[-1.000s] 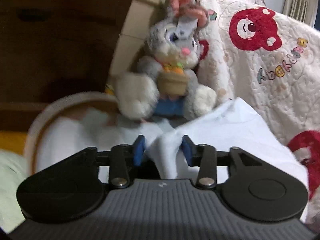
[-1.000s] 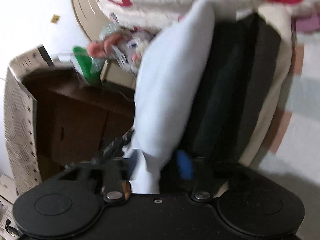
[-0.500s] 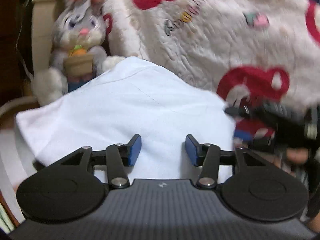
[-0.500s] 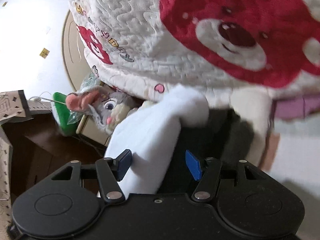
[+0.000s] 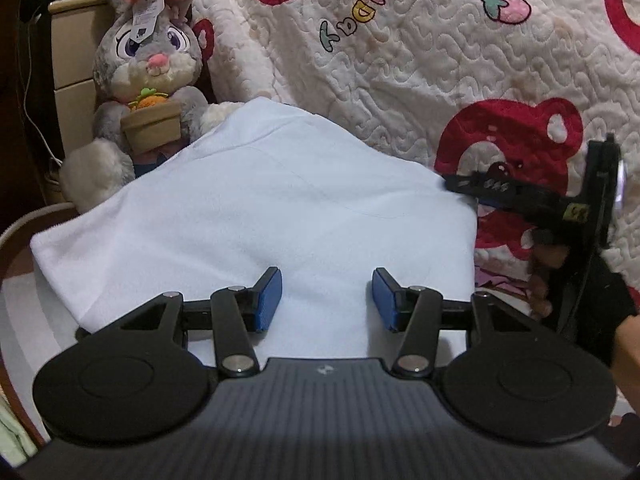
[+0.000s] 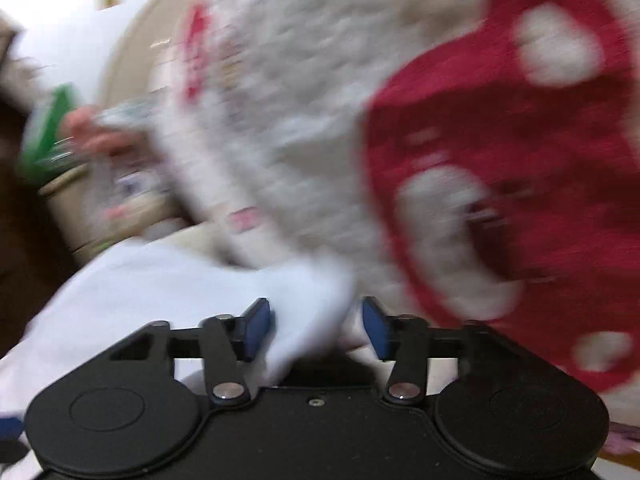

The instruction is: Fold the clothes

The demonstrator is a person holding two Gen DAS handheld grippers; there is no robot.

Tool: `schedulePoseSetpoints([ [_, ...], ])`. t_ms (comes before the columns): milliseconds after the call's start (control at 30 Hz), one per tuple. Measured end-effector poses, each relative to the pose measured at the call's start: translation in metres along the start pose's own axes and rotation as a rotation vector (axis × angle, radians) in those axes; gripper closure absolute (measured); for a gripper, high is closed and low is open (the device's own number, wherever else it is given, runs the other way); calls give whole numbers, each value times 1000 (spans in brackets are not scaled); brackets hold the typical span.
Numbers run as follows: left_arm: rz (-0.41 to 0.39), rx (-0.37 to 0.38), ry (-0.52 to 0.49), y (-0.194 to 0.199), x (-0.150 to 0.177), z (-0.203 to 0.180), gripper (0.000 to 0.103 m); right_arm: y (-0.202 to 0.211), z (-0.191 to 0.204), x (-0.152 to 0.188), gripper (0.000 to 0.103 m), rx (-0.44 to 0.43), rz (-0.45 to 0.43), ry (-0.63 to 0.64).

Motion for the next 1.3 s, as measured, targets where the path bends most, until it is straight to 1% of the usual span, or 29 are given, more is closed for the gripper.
schedulePoseSetpoints([
  [33, -3, -18, -11, 1, 0, -1, 52, 8, -7, 1, 44, 20, -9, -44],
  [67, -7, -48, -29, 1, 0, -5, 48, 19, -16, 8, 44, 2, -10, -89],
  [133, -13, -111, -68, 2, 0, -15, 44, 44, -35, 31, 44, -99, 1, -176],
  [167, -13, -130, -76, 4, -1, -18, 41, 57, -44, 43, 44, -149, 6, -220],
  [200, -14, -144, -78, 6, -1, -20, 40, 68, -50, 56, 44, -182, 1, -246],
  [233, -14, -159, -81, 8, -1, -23, 39, 77, -51, 66, 43, -194, 15, -239],
  [300, -15, -154, -80, 13, -1, -27, 38, 91, -40, 78, 43, -170, 98, -139],
  [333, -16, -146, -79, 16, 0, -29, 37, 98, -33, 82, 43, -150, 104, -102],
  [433, -1, -149, -83, 22, 6, -33, 33, 130, -15, 92, 43, -175, 116, -3],
  [500, 30, -152, -86, 30, 17, -32, 33, 154, -5, 101, 43, -142, 106, 63],
  [533, 46, -153, -87, 33, 22, -32, 31, 166, 0, 105, 43, -126, 100, 96],
  [600, 68, -188, -118, 41, 39, -33, 28, 184, 7, 113, 43, -81, 99, 157],
  [633, 74, -191, -117, 44, 48, -33, 27, 191, 10, 117, 43, -57, 100, 187],
  [733, 104, -180, -80, 43, 66, -32, 26, 206, 20, 125, 42, 7, 113, 249],
  [900, 121, -164, -35, 52, 92, -44, 27, 231, 25, 137, 42, 42, 119, 245],
  [967, 123, -159, -33, 60, 107, -55, 27, 245, 29, 146, 42, 75, 115, 274],
  [1033, 119, -142, -30, 72, 119, -68, 27, 260, 34, 156, 42, 126, 107, 326],
  [1100, 89, -114, -34, 93, 126, -87, 26, 277, 32, 166, 42, 163, 99, 330],
  [1200, 52, -83, -38, 121, 138, -115, 20, 300, 20, 173, 42, 151, 96, 248],
  [1233, 45, -78, -37, 128, 142, -123, 16, 308, 16, 174, 42, 143, 91, 221],
  [1300, 33, -78, -50, 140, 153, -136, 7, 323, 13, 179, 42, 119, 82, 205],
])
Point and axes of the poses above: each gripper's, at about its wrist camera, not at the fingertips, and y roughly against the way its jaws point, z to its left, x to its underside, the point moved 1 cm from there along -y, roughly the way its jaws point, and after that the axes turned 13 degrees about z, right-handed, at the moved point
